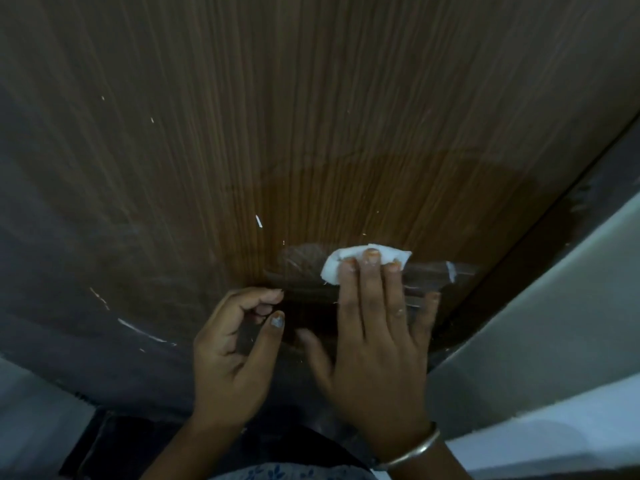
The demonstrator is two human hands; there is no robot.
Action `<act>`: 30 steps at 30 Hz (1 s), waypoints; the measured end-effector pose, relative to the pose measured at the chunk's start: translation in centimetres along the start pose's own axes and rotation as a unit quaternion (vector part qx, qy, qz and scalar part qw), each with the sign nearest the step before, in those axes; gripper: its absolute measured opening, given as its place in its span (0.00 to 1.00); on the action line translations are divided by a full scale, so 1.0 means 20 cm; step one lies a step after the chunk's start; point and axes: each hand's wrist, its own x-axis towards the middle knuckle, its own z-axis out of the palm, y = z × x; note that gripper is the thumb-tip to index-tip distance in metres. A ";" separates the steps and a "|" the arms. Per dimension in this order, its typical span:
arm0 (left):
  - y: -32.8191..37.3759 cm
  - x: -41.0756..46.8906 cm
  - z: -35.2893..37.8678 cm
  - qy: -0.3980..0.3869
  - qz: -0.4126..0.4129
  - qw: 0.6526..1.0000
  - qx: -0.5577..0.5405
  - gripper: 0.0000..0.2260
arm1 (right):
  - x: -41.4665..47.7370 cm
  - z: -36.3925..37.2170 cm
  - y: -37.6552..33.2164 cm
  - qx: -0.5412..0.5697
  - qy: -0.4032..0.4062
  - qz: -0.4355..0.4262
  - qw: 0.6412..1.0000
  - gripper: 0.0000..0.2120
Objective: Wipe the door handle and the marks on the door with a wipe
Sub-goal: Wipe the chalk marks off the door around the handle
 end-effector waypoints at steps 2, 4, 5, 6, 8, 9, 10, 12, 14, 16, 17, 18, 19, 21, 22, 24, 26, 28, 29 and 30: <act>-0.01 0.00 -0.01 0.005 -0.009 1.000 0.003 0.08 | -0.01 -0.01 0.07 0.002 -0.002 0.059 0.998 0.43; -0.01 0.00 -0.02 0.012 -0.010 1.000 0.006 0.08 | -0.04 -0.02 0.14 0.007 -0.002 0.126 0.992 0.45; -0.02 0.00 -0.03 0.015 -0.008 1.000 0.009 0.08 | -0.04 -0.02 0.17 0.013 -0.001 0.147 0.989 0.45; -0.02 0.00 -0.03 0.017 -0.008 1.000 0.010 0.08 | -0.05 -0.02 0.18 0.020 0.002 0.157 0.987 0.45; -0.02 0.00 -0.03 0.018 -0.010 1.000 0.005 0.08 | -0.04 -0.02 0.17 0.039 0.011 0.168 0.985 0.45; -0.02 0.01 -0.03 0.019 -0.012 1.000 0.001 0.08 | -0.04 -0.02 0.14 0.054 0.015 0.172 0.983 0.45; -0.02 0.01 -0.03 0.018 -0.014 1.000 0.000 0.08 | -0.03 -0.02 0.11 0.067 0.017 0.173 0.983 0.46; -0.02 0.01 -0.03 0.015 -0.014 1.000 0.005 0.08 | -0.03 -0.02 0.04 0.076 0.003 0.145 0.987 0.45; -0.02 0.01 -0.03 0.013 -0.019 1.000 0.002 0.08 | -0.05 0.00 -0.04 0.067 -0.032 0.084 0.994 0.45; -0.03 0.01 -0.04 0.014 -0.023 1.000 0.000 0.08 | -0.05 0.01 -0.10 0.060 -0.054 0.019 0.997 0.45; -0.03 0.01 -0.03 0.016 -0.023 1.000 0.002 0.08 | -0.04 0.02 -0.12 0.058 -0.056 -0.008 0.997 0.44; -0.04 0.01 -0.03 0.019 -0.024 1.000 0.002 0.07 | -0.02 0.02 -0.14 0.057 -0.056 -0.032 0.996 0.43; -0.04 0.01 -0.03 0.021 -0.025 0.999 0.000 0.07 | 0.00 0.02 -0.14 0.054 -0.055 -0.054 0.996 0.42; -0.05 0.01 -0.03 0.019 -0.028 0.999 -0.007 0.07 | 0.02 0.02 -0.13 0.044 -0.047 -0.071 0.995 0.41; -0.05 0.01 -0.02 0.017 -0.026 0.999 -0.009 0.07 | 0.03 0.02 -0.12 0.038 -0.040 -0.062 0.997 0.41; -0.05 0.02 -0.03 0.018 -0.019 1.000 -0.009 0.07 | 0.04 0.02 -0.08 0.024 -0.021 -0.016 0.999 0.42; -0.06 0.02 -0.04 0.025 -0.016 0.999 -0.011 0.07 | 0.05 0.01 -0.05 0.007 -0.003 0.035 0.999 0.44; -0.07 0.02 -0.04 0.038 -0.022 0.999 -0.015 0.07 | 0.07 0.00 -0.05 0.008 -0.004 0.051 0.999 0.46; -0.07 0.02 -0.04 0.046 -0.028 0.998 -0.021 0.07 | 0.08 0.00 -0.06 0.016 -0.009 0.038 0.999 0.45; -0.08 0.02 -0.04 0.053 -0.033 0.998 -0.026 0.09 | 0.09 0.00 -0.09 0.022 -0.016 0.011 1.000 0.44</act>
